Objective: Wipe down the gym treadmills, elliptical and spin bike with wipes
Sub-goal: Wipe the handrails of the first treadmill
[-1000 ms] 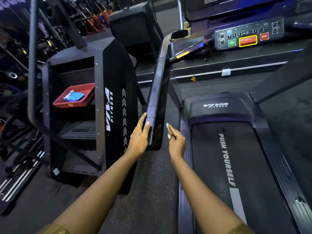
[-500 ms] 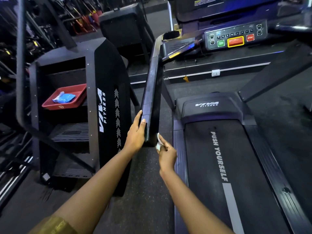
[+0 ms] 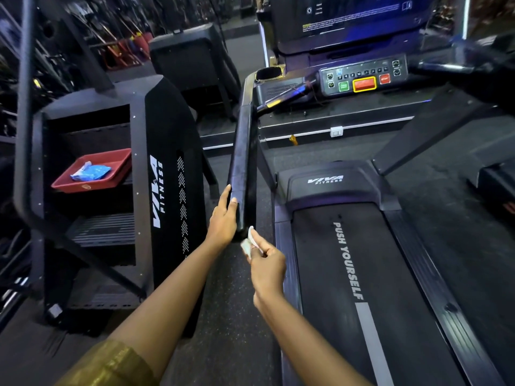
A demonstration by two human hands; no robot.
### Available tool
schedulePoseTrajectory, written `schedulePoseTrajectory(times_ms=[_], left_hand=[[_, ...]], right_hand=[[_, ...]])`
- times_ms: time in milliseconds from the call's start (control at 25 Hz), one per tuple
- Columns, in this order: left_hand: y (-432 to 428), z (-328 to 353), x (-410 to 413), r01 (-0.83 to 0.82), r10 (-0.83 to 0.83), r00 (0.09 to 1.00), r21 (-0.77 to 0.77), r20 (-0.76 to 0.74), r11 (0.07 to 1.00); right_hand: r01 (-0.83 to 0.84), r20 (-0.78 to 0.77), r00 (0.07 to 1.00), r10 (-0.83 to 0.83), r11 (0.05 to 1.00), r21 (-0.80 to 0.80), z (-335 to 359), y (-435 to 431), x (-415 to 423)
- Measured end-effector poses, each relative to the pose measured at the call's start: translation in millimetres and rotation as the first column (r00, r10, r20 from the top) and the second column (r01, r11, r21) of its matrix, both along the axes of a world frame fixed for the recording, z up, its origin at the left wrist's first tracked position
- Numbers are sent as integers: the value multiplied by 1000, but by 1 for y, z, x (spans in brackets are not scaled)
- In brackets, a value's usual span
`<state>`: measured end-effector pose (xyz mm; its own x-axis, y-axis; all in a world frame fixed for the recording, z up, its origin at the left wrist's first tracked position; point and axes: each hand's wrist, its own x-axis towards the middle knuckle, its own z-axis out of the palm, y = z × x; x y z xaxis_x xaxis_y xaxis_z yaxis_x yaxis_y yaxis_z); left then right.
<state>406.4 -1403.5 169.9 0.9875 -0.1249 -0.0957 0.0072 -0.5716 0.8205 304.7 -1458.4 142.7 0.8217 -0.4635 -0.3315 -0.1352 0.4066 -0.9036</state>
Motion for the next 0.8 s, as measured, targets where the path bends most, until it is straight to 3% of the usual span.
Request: schedulePoseTrajectory(times_ms=[200, 360, 440, 680, 800], left_hand=[[-1, -1, 0, -16, 16, 1000, -5, 1, 1000], [-2, -3, 1, -19, 19, 999, -9, 27, 1000], [-2, -3, 1, -20, 20, 999, 1, 42, 1000], [-1, -4, 3, -25, 24, 999, 16, 30, 1000], [-2, -3, 3, -37, 37, 999, 19, 10, 999]], right_hand=[[38, 46, 998, -36, 998, -41, -5, -26, 23], [-80, -36, 997, 73, 955, -284, -4, -26, 48], [-58, -29, 998, 50, 927, -372, 0, -21, 41], [-9, 149, 987, 61, 945, -328, 14, -25, 25], [4, 44, 999, 11, 943, -332, 6, -50, 73]])
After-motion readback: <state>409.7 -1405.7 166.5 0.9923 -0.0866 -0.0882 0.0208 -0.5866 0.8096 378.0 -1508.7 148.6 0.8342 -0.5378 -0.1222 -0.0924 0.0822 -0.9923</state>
